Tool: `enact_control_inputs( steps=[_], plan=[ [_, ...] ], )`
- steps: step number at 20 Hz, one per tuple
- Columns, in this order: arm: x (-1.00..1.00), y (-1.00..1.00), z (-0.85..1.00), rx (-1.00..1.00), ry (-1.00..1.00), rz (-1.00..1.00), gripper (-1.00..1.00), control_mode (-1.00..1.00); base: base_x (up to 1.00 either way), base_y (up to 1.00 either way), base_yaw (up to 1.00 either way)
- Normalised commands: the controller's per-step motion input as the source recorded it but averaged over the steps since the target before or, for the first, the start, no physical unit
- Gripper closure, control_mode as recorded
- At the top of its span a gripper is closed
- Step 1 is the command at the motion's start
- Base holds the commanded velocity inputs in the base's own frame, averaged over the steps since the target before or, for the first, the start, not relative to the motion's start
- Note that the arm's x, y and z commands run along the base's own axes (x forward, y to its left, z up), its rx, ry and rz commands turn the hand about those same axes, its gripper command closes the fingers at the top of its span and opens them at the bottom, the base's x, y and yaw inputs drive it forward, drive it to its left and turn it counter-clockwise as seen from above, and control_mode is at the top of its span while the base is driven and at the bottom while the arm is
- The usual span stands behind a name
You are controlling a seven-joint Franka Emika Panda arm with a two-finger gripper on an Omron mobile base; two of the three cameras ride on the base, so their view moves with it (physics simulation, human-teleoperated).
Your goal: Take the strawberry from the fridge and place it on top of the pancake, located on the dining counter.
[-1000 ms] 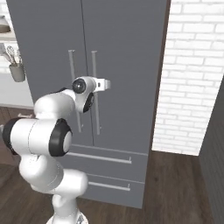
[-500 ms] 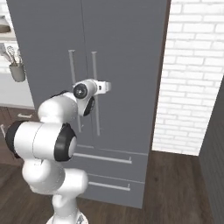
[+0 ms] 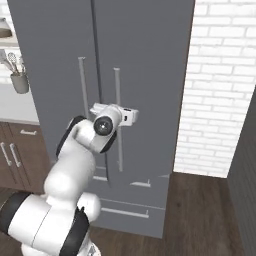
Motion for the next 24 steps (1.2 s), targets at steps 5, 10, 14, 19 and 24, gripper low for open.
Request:
enact_control_inputs(
  steps=[5, 10, 14, 19, 24],
  plan=[
    [-0.73, -0.49, -0.14, 0.06, 0.01, 0.10, -1.00, -1.00, 0.00, 0.00, 0.00],
    [-0.12, 0.00, -0.16, -0.05, 0.02, 0.02, -1.00, -1.00, 0.00, 0.00, 0.00],
    [-0.65, -0.19, 0.00, -0.09, -0.19, 0.21, -1.00, -1.00, 0.00, 0.00, 0.00],
    [-0.80, -0.43, 0.00, -0.03, -0.16, 0.20, -1.00, -1.00, 0.00, 0.00, 0.00],
    [-0.95, 0.24, 0.13, -0.10, -0.08, -0.09, -1.00, -1.00, 0.00, 0.00, 0.00]
  ],
)
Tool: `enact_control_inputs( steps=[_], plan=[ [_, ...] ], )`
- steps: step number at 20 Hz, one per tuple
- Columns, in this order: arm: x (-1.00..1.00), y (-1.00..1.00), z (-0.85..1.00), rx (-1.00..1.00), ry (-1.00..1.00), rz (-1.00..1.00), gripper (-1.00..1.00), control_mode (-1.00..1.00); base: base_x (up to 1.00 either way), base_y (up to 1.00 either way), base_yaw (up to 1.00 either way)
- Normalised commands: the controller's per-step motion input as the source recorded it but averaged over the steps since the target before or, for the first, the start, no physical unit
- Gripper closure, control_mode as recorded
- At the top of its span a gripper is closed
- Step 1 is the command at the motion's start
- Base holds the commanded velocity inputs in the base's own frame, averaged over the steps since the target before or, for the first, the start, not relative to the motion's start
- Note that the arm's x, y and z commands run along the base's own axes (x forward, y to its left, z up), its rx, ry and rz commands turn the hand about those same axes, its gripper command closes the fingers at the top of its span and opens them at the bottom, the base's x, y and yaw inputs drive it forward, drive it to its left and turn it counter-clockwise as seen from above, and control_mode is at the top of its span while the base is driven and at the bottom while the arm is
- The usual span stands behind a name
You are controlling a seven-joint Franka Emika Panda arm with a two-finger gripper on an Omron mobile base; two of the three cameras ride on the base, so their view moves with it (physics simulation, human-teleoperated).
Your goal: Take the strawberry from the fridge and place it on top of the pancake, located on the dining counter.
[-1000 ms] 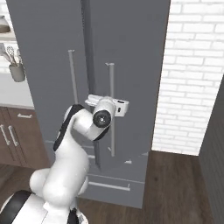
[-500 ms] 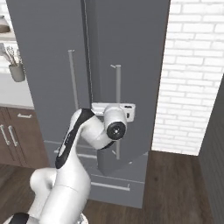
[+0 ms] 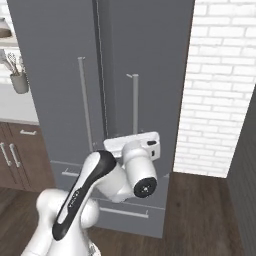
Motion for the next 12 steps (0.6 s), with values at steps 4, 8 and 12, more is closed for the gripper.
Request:
enact_control_inputs(
  steps=[4, 8, 12],
  plan=[
    [-0.71, 0.61, 0.23, -0.26, 0.00, -0.15, -1.00, -1.00, 0.00, 0.00, 0.00],
    [-0.43, 0.70, 0.49, -0.31, 0.00, -0.17, -1.00, -1.00, 0.00, 0.00, 0.00],
    [-0.12, 0.69, 0.39, -0.29, 0.04, -0.21, -1.00, -1.00, 0.00, 0.00, 0.00]
  ],
)
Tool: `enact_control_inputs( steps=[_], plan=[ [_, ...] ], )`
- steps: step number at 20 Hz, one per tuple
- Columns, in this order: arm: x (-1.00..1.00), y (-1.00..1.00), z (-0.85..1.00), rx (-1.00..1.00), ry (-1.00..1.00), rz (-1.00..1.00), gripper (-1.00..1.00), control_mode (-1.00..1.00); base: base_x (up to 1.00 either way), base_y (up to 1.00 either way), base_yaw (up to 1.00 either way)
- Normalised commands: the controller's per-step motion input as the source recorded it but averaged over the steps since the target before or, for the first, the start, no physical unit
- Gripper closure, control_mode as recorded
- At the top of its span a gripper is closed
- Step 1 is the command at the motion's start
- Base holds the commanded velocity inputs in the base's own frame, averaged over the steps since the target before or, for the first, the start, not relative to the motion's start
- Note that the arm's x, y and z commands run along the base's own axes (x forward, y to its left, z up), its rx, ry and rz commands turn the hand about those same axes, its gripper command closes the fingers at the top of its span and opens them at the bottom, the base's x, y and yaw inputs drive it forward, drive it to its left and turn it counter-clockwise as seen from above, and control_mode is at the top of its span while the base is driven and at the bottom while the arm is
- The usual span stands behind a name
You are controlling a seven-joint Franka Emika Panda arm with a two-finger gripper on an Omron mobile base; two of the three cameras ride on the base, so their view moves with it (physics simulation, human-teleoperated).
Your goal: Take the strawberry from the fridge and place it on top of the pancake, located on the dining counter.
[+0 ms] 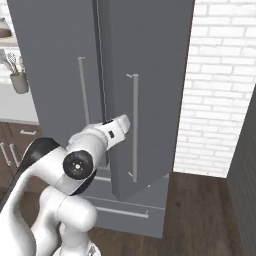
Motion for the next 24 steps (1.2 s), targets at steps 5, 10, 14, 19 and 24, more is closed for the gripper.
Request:
enact_control_inputs(
  steps=[5, 10, 14, 19, 24],
  plan=[
    [0.07, 0.67, 0.24, -0.27, 0.15, -0.29, -1.00, -1.00, 0.00, 0.00, 0.00],
    [0.33, 0.56, 0.07, -0.22, 0.20, -0.33, -1.00, -1.00, 0.00, 0.00, 0.00],
    [0.66, 0.29, 0.00, -0.20, 0.26, -0.29, -1.00, -1.00, 0.00, 0.00, 0.00],
    [0.92, 0.05, 0.00, -0.18, 0.19, -0.17, -1.00, -1.00, 0.00, 0.00, 0.00],
    [1.00, 0.03, -0.11, -0.20, 0.10, -0.06, -1.00, -1.00, 0.00, 0.00, 0.00]
  ],
)
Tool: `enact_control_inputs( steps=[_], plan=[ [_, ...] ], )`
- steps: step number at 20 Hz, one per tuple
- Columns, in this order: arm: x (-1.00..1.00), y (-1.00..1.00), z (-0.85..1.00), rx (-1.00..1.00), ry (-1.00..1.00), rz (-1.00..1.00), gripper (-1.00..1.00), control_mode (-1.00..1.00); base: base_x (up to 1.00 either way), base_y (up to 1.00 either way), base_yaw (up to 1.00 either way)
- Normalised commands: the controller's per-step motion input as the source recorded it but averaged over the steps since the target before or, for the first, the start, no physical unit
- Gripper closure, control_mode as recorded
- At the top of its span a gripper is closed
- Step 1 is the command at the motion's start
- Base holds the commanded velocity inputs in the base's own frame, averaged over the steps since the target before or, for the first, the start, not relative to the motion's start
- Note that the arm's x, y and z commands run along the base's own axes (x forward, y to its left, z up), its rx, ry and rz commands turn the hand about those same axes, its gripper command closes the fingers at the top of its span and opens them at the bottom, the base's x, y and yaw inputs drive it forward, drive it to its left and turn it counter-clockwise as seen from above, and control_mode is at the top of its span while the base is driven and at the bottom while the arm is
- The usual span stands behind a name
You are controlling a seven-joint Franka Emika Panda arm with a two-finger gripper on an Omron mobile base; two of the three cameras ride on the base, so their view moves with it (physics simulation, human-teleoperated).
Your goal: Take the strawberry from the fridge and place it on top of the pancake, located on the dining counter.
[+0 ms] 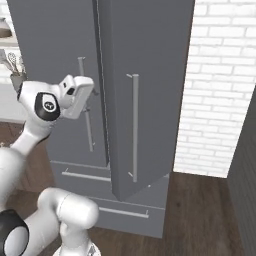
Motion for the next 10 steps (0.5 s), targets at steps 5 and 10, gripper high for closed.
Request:
enact_control_inputs(
  steps=[5, 10],
  plan=[
    [0.91, 0.09, -0.18, -0.23, 0.08, -0.03, -1.00, -1.00, 0.00, 0.00, 0.00],
    [0.60, -0.16, -0.06, -0.15, 0.05, -0.02, -1.00, -1.00, 0.00, 0.00, 0.00]
  ],
)
